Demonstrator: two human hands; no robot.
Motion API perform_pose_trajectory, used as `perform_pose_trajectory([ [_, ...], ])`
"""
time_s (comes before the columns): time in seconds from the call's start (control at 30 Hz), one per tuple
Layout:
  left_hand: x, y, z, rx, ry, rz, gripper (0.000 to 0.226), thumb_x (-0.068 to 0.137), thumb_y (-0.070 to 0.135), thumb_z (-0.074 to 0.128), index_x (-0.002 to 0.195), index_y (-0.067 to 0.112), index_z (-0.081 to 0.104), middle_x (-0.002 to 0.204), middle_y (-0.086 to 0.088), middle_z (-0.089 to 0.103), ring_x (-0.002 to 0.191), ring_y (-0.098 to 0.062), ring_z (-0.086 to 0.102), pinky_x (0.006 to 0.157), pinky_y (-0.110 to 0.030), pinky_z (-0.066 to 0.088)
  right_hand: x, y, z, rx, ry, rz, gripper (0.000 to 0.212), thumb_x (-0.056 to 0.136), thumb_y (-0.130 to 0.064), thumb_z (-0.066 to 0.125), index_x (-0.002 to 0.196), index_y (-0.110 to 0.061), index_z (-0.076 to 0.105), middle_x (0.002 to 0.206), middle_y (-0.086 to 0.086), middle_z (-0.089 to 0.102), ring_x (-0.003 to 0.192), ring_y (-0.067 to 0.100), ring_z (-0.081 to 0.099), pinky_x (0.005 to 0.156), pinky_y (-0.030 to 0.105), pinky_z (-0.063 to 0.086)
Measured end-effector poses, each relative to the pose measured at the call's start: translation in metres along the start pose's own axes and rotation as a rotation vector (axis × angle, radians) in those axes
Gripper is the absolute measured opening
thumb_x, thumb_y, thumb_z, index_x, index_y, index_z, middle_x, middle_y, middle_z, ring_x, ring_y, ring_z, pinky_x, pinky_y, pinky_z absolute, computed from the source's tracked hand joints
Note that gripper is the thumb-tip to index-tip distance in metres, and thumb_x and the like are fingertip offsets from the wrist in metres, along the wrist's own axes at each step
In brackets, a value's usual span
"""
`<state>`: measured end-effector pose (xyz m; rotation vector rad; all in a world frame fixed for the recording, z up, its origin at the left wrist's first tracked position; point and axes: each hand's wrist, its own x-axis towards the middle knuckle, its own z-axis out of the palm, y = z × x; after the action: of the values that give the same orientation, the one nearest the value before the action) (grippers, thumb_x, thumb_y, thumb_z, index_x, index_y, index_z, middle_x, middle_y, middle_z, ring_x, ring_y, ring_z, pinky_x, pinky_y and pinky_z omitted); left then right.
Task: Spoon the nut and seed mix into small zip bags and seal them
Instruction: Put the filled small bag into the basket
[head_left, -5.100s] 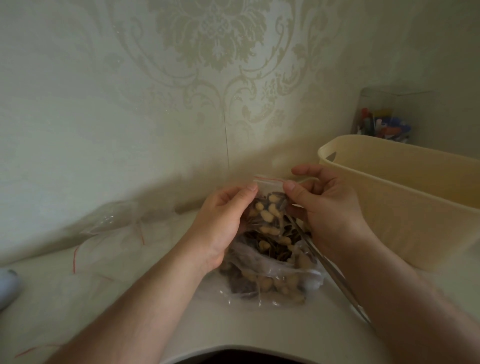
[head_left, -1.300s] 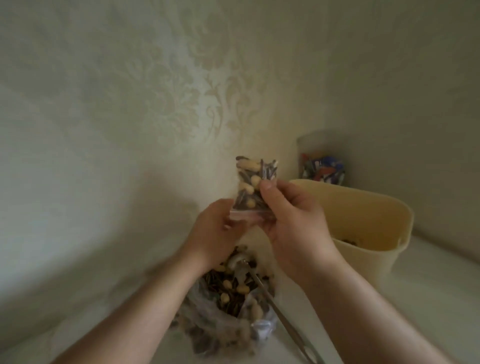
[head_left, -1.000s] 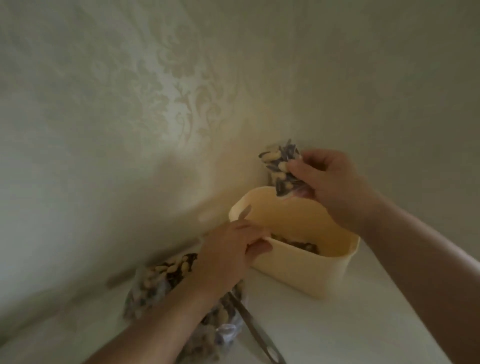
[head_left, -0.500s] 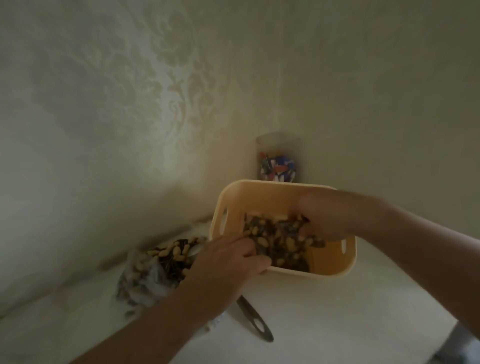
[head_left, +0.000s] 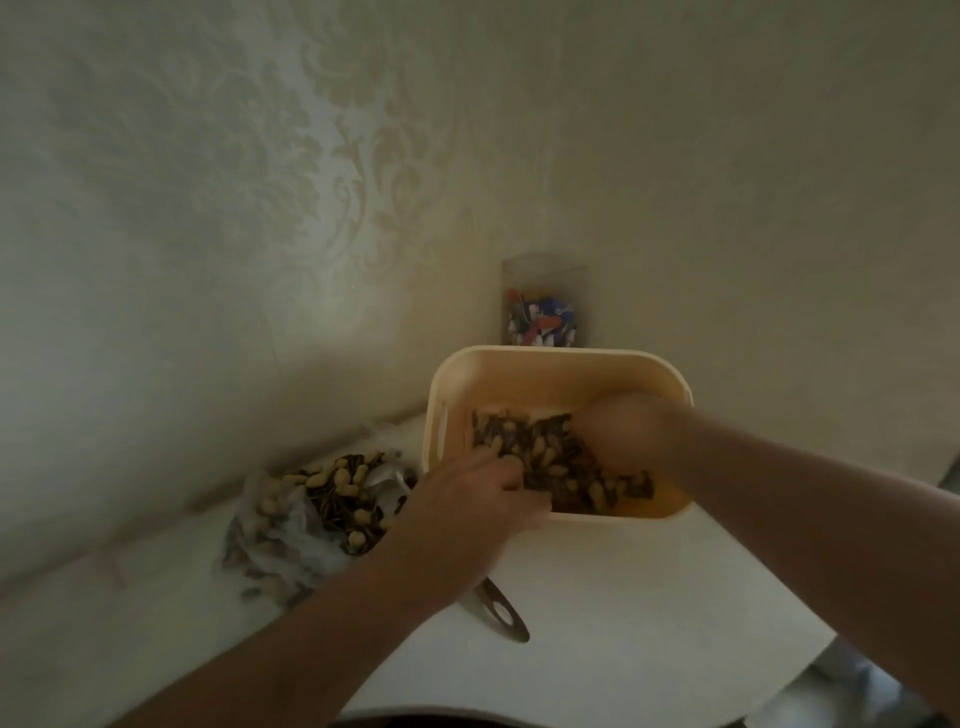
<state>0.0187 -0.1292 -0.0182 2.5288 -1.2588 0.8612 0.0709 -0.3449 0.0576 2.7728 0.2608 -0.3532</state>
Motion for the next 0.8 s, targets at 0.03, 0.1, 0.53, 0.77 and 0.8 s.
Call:
perform_pose_trajectory([
  [0.03,0.002,-0.002,-0.002,-0.064,-0.025,-0.019,0.008,0.088,0.03,0.079,0.094,0.025,0.079,0.079,0.006,0.064,0.076,-0.014,0.057,0.063,-0.028,0.054,0.001,0.0,0.001,0.041,-0.024,-0.008,0.017,0.104,-0.014,0.055,0.116,-0.014,0.066,0.088,-0.002,0.055,0.089,0.017,0.058,0.083,0.033,0.054],
  [0.1,0.004,-0.006,-0.004,-0.094,-0.024,-0.027,0.01,0.085,0.03,0.082,0.092,0.023,0.081,0.078,0.004,0.065,0.075,-0.016,0.059,0.061,-0.031,0.057,0.003,-0.001,0.008,0.107,-0.043,-0.007,0.017,0.104,-0.012,0.056,0.116,-0.014,0.067,0.106,0.0,0.065,0.098,0.016,0.065,0.087,0.027,0.055],
  [0.53,0.005,-0.013,0.001,-0.12,-0.013,0.03,0.008,0.086,0.031,0.079,0.092,0.025,0.08,0.08,0.005,0.066,0.077,-0.016,0.058,0.06,-0.033,0.057,0.031,0.003,0.016,0.435,0.068,-0.029,0.024,0.096,-0.017,0.067,0.117,-0.028,0.067,0.104,-0.007,0.066,0.091,0.013,0.064,0.073,0.025,0.053],
  [0.77,0.007,-0.013,-0.001,-0.13,-0.008,0.021,0.008,0.085,0.029,0.08,0.092,0.025,0.08,0.08,0.006,0.064,0.076,-0.015,0.057,0.058,-0.032,0.056,0.036,-0.005,0.021,0.336,0.172,-0.071,0.013,0.098,-0.018,0.064,0.108,-0.027,0.066,0.097,-0.006,0.065,0.082,0.009,0.061,0.063,0.021,0.043],
  [0.8,0.008,-0.013,-0.001,-0.135,-0.014,0.01,0.009,0.084,0.028,0.084,0.092,0.026,0.08,0.08,0.007,0.064,0.077,-0.015,0.057,0.058,-0.032,0.056,0.034,-0.005,0.021,0.303,0.203,-0.092,0.009,0.097,-0.024,0.067,0.105,-0.028,0.065,0.094,-0.008,0.064,0.08,0.008,0.06,0.062,0.021,0.043],
])
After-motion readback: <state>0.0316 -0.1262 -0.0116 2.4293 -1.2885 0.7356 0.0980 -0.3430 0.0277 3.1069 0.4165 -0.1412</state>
